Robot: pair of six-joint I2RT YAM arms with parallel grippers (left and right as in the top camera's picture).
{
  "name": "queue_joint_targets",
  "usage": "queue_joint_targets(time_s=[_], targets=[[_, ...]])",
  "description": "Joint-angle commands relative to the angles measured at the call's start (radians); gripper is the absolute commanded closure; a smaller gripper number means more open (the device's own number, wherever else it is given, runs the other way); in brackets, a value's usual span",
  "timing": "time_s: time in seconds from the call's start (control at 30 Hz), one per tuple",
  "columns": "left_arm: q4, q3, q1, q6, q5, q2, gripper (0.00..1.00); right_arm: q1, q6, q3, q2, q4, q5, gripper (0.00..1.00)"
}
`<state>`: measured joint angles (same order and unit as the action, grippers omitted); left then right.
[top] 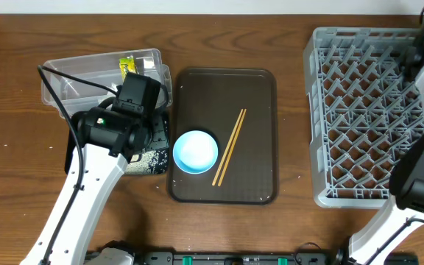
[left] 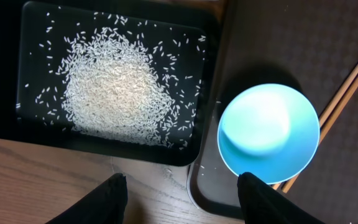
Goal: Sort waste into correct bins and load items into the dishwasher rack
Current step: 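Carry teal plate with right gripper and stand it in rack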
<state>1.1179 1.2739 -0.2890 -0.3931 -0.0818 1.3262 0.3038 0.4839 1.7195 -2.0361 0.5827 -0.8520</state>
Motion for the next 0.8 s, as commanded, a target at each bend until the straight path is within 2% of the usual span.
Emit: queue_joint_targets(time_s=[0.0, 0.1, 0.17, 0.43, 0.53, 0.6, 0.77], targets=[[0.000, 0.005, 0.003, -0.009, -0.001, 0.000, 0.40, -0.005, -0.167, -0.001, -0.009, 0.034, 0.003, 0.45], [0.000, 0.005, 0.003, -0.010, -0.001, 0.000, 0.40, -0.012, -0.218, -0.001, 0.016, 0.075, 0.014, 0.32], [0.000, 0.005, 0.003, -0.009, -0.001, 0.000, 0.40, -0.019, -0.218, -0.001, 0.044, 0.084, 0.060, 0.28], [0.000, 0.005, 0.003, -0.009, -0.001, 0.000, 0.40, -0.057, -0.218, -0.001, 0.235, 0.134, 0.407, 0.18], [0.000, 0.005, 0.003, -0.009, -0.001, 0.000, 0.40, -0.086, -0.219, -0.001, 0.305, 0.183, 0.603, 0.18], [0.000, 0.005, 0.003, -0.009, -0.001, 0.000, 0.40, -0.113, -0.234, -0.001, 0.341, 0.226, 0.744, 0.24], [0.008, 0.005, 0.003, -0.008, -0.008, 0.000, 0.40, -0.211, -0.356, -0.001, 0.372, 0.338, 0.993, 0.25]])
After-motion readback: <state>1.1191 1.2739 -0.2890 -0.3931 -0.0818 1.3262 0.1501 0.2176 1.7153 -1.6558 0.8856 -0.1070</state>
